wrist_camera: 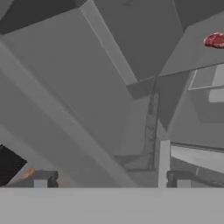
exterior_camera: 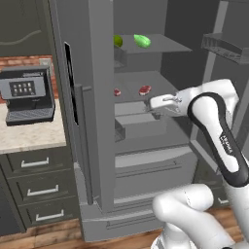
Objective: Gather the lime and corn from the fridge and place them on a tray on the dining counter. Then gather the steaks from the fridge and place them on the other tray.
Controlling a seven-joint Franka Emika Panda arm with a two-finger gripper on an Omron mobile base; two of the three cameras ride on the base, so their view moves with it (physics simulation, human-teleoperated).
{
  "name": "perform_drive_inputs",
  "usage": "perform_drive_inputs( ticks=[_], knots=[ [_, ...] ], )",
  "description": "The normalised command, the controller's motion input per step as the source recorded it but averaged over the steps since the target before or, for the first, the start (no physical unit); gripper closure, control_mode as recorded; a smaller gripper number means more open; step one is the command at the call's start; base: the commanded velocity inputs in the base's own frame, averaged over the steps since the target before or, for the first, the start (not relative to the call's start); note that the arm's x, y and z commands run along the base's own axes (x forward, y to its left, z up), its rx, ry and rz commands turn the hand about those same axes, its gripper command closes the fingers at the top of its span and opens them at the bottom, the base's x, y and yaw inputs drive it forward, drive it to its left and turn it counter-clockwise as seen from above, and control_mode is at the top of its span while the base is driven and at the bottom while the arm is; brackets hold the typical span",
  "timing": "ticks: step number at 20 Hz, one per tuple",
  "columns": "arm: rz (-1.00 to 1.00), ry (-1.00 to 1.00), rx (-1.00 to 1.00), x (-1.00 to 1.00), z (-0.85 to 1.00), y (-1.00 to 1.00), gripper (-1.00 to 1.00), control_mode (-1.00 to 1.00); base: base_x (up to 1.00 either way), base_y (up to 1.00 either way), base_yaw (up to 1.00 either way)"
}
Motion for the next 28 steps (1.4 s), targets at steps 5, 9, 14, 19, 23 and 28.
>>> perform_drive_inputs(
  ticks=[5,9,14,19,23,28],
  knots=[
    [0.23,0.24,0.04,0.88,-0.11,0.60,-1.00,-1.00,0.00,0.00,0.00],
    [0.22,0.14,0.01,0.35,-0.17,0.76,-1.00,-1.00,0.00,0.00,0.00],
    [0.17,0.03,0.00,-0.05,-0.17,0.79,-1.00,-1.00,0.00,0.00,0.00],
    [0.16,0.00,0.00,-0.28,-0.18,0.72,-1.00,-1.00,0.00,0.00,0.00],
    [0.15,0.00,0.00,-0.29,-0.19,0.79,-1.00,-1.00,0.00,0.00,0.00],
    [0.14,0.00,0.00,-0.17,-0.17,0.74,-1.00,-1.00,0.00,0.00,0.00]
  ],
)
